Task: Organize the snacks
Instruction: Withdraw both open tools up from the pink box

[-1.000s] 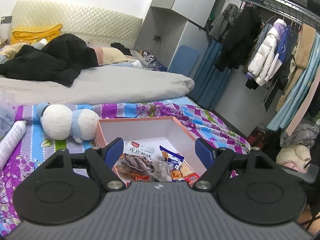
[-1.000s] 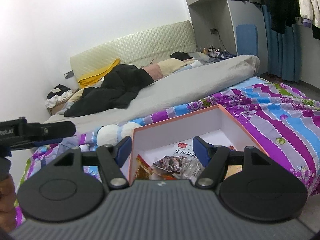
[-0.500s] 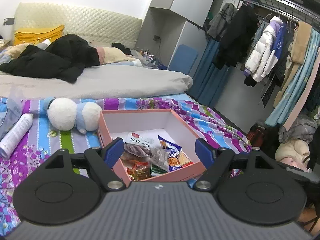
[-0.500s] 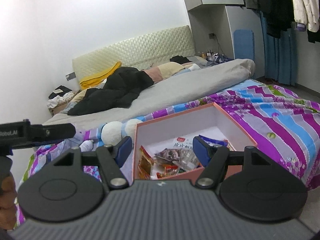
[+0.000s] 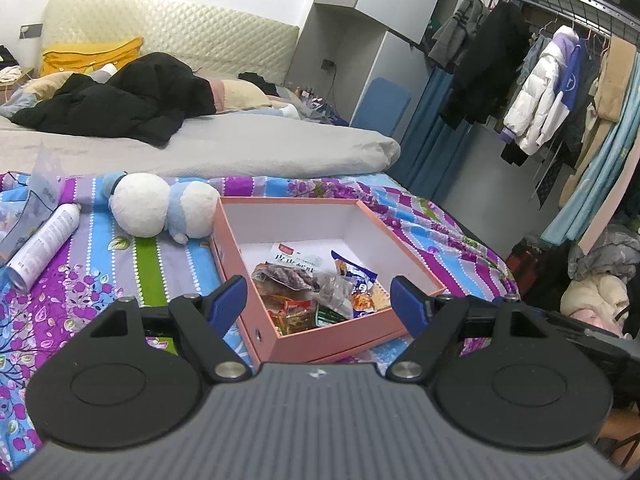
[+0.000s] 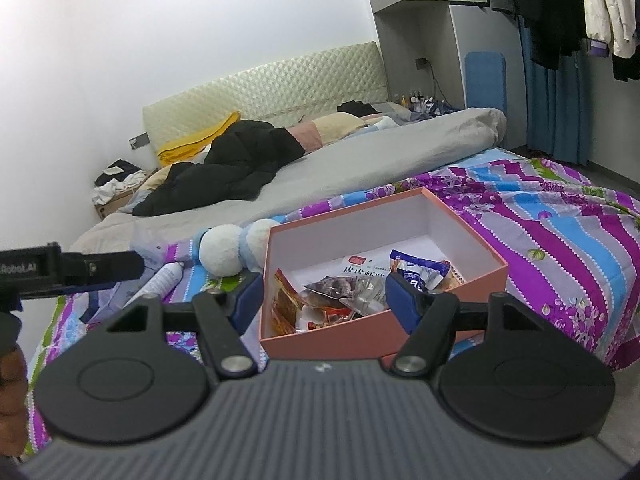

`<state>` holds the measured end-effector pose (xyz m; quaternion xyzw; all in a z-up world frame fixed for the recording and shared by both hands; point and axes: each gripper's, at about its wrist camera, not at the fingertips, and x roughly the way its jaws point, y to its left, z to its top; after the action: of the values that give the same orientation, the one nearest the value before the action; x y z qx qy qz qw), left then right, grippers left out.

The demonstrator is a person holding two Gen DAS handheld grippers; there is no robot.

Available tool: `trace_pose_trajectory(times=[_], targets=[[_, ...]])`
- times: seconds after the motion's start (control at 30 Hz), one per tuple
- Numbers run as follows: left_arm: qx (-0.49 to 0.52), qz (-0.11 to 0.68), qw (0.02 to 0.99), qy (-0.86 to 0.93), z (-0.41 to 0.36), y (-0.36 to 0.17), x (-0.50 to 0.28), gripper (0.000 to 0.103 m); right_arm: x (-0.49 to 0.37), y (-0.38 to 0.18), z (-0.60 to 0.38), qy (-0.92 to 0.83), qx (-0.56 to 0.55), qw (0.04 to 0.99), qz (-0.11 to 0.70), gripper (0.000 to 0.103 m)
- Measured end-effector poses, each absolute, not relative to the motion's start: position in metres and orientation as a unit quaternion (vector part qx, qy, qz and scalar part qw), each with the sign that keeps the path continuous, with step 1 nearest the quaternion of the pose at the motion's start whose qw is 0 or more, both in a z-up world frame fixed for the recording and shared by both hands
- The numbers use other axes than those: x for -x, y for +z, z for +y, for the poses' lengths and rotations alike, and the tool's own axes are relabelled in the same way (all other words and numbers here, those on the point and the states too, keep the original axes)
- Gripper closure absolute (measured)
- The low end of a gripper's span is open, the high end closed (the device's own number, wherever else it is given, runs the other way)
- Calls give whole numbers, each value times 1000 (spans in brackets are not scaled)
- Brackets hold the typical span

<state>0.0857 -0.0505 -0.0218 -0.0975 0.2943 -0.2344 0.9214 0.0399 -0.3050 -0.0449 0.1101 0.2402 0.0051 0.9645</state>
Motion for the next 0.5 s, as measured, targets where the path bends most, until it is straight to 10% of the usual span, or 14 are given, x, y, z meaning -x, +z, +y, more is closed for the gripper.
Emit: trace_pose_trajectory(times=[0.4, 0.5], targets=[[93, 294, 923, -230, -54, -24, -91, 7, -40, -47, -307, -3, -107, 964, 243, 33], [95, 291, 924, -227, -55, -24, -91, 1, -40, -46, -307, -17, -96, 965, 242, 4]])
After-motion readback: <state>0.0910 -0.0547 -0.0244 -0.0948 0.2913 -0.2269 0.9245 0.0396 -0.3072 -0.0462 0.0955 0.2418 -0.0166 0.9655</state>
